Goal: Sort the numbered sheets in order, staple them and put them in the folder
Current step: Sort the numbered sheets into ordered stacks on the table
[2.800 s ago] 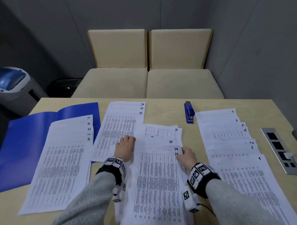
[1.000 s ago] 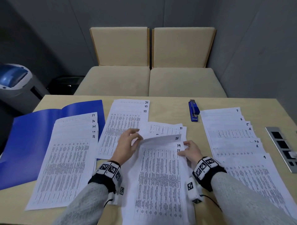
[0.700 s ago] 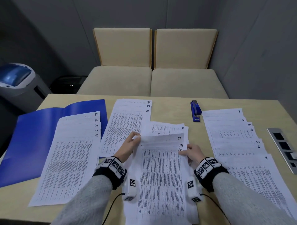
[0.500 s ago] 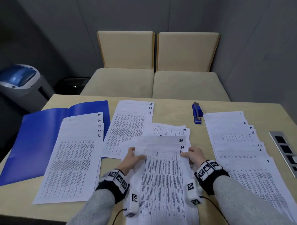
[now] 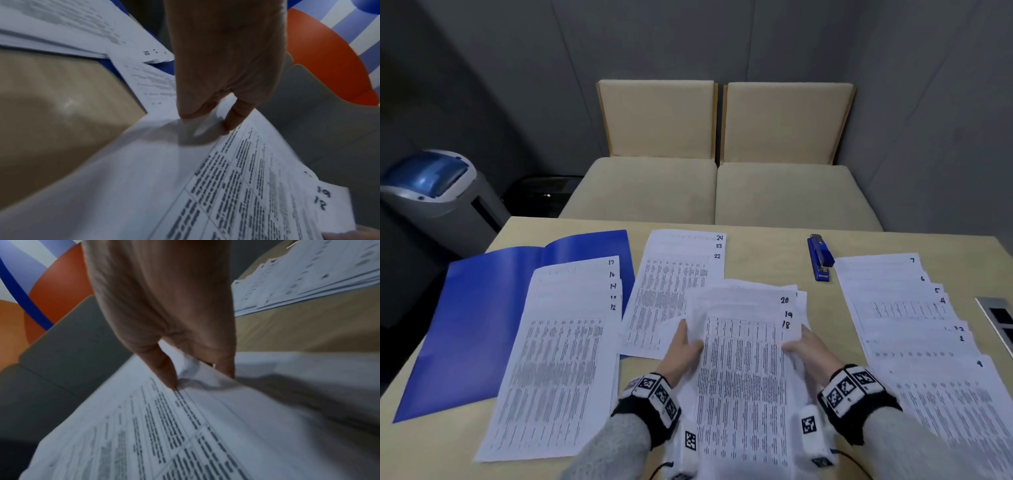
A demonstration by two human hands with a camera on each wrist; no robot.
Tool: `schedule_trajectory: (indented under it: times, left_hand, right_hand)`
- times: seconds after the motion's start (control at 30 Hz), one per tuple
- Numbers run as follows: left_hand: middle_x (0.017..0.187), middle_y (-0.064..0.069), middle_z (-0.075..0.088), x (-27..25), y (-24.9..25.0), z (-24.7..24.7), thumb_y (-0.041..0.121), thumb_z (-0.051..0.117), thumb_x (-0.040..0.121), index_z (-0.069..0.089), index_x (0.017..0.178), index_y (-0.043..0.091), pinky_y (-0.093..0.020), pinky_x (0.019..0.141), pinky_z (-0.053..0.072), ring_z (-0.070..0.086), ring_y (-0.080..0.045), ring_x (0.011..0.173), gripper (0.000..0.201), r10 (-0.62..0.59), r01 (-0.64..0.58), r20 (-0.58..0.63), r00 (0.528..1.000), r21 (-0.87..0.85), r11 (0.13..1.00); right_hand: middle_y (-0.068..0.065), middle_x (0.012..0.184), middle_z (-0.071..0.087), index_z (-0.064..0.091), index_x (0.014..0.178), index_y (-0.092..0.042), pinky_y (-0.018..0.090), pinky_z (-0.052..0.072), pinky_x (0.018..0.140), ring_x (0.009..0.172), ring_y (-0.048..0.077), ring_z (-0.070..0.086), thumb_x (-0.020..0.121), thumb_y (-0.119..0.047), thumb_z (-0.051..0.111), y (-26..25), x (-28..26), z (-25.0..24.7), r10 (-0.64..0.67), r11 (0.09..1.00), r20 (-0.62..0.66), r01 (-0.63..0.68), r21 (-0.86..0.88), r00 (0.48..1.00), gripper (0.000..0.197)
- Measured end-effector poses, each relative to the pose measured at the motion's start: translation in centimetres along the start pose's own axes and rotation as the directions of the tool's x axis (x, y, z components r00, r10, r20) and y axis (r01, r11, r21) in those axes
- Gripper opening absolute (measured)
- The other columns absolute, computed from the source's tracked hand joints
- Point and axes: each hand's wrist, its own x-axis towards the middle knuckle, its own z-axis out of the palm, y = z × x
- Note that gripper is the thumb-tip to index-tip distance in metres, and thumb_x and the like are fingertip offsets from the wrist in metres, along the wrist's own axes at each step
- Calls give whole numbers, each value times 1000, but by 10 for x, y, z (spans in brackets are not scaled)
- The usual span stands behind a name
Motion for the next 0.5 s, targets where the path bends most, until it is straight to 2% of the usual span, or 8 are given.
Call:
schedule_trajectory:
  times: [0.1,0.13,0.2,0.23,0.3,0.37,0.43,0.5]
  left_hand:
    - [151,4,20,12,10,-20,8,42,95,3,151,10,-31,110,33,34,-23,136,68,-16,13,38,999,79,997]
    - [147,0,28,18,14,-28,10,43,95,4,150,11,-25,95,47,50,-21,118,67,-49,42,64,997,113,993]
    - [123,-8,51,29,25,-51,21,45,97,15,147,9,-21,65,52,58,-16,80,59,-78,65,60,995,198,978]
    - [115,-10,56,36,34,-68,23,46,97,26,142,9,-27,68,52,59,-21,80,51,-28,31,-15,999,278,960]
    - [121,-15,54,54,49,-112,16,43,96,39,132,9,-38,83,48,57,-31,101,37,156,-23,-216,964,519,855]
    - [130,-14,46,73,58,-163,8,43,91,42,130,10,-43,90,42,46,-33,115,39,301,26,-314,901,729,684]
    - [135,-10,40,88,63,-208,5,45,88,38,135,15,-45,93,39,38,-32,122,48,350,101,-332,876,836,540]
    - [142,-4,36,103,65,-241,4,44,89,31,141,21,-46,98,34,32,-29,129,56,315,136,-306,898,876,462]
  right_hand:
    - [21,119,62,58,107,0,45,46,98,103,33,59,81,16,49,-18,5,17,38,997,-50,-41,-66,998,32]
    - [23,119,61,59,99,-1,44,47,96,100,33,58,82,16,48,-29,0,23,49,995,-59,-54,-81,997,27]
    - [21,123,58,57,103,2,35,47,81,100,32,55,84,16,46,-51,-5,33,40,993,-125,-53,-107,991,26]
    - [16,118,58,53,110,3,31,45,71,99,31,54,85,16,44,-66,-12,37,25,990,-146,-45,-133,989,29]
    - [5,92,58,48,109,-4,26,37,55,79,24,53,87,19,38,-95,-28,42,-33,995,-187,14,-102,982,33]
    - [-1,79,52,47,105,-7,23,35,52,68,13,49,89,18,37,-128,-44,44,-82,997,-216,81,-13,973,31]
    - [1,85,55,47,106,-6,27,41,61,73,14,52,91,14,42,-149,-26,36,-121,987,-242,142,73,963,25]
    - [11,112,62,52,118,-2,39,48,84,96,28,59,88,8,52,-174,-5,33,-131,975,-316,180,130,940,31]
